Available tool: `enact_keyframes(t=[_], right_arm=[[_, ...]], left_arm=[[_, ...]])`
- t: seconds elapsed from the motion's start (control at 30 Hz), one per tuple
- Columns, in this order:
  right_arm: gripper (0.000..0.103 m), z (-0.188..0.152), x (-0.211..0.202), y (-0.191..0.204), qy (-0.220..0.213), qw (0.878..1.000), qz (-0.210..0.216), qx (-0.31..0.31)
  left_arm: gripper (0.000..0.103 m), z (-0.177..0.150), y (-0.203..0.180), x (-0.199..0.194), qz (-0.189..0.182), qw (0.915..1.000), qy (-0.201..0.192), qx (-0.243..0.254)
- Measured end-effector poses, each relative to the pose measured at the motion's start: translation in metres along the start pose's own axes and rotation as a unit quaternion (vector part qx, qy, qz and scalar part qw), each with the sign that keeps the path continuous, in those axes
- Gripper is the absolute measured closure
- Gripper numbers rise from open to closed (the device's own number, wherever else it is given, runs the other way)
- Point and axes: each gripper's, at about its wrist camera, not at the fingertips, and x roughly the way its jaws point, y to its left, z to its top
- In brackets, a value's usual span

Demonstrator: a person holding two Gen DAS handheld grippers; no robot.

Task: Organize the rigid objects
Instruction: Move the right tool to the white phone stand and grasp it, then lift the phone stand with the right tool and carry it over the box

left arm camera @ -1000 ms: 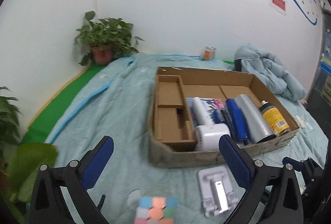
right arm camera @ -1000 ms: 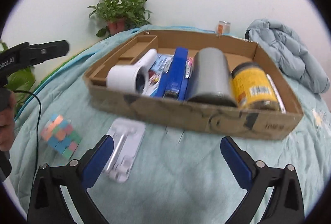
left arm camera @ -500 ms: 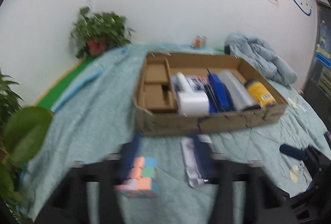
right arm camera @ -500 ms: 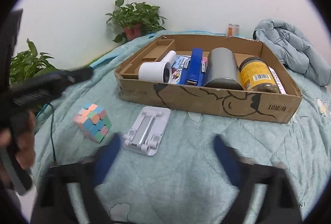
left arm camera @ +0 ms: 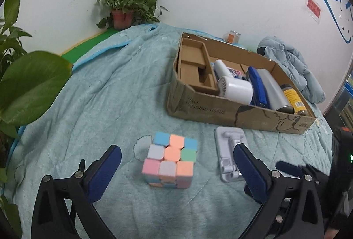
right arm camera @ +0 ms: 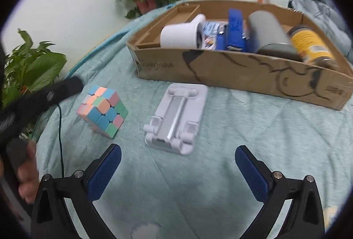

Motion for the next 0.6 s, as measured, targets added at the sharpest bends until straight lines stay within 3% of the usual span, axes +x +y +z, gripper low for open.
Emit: enact_keyframes(t=[0.17,0.3,0.37,0.5,0.6], right_arm=[[0.002,0.017,0.031,0.019,0.008,0.999,-0.033,-0.022],[0.025,0.016,0.057,0.025,0.039,0.997,-0.062,-0.028],[0.033,0.011,0.053,0.027,0.025,0.995,-0.082,-0.043],[0.035,-0.003,0.034,0.013,0.019,0.998,-0.051,-0.015],[0.035,-0.02,0.01,-0.003,0.028,0.999,-0.011,0.018]], left_arm=[[0.001,-0.009,0.013,-0.011,0.0,1.0,-0.005,-0.001],[0.001,-0.011,0.016,-0.017,-0.005,1.0,-0.007,-0.004],[0.001,-0.012,0.016,-0.021,-0.009,0.9999,-0.009,-0.004],[0.001,-0.015,0.008,-0.026,-0.04,0.9992,0.005,-0.001],[0.001,-0.022,-0.01,-0.028,-0.101,0.9942,0.034,0.008]])
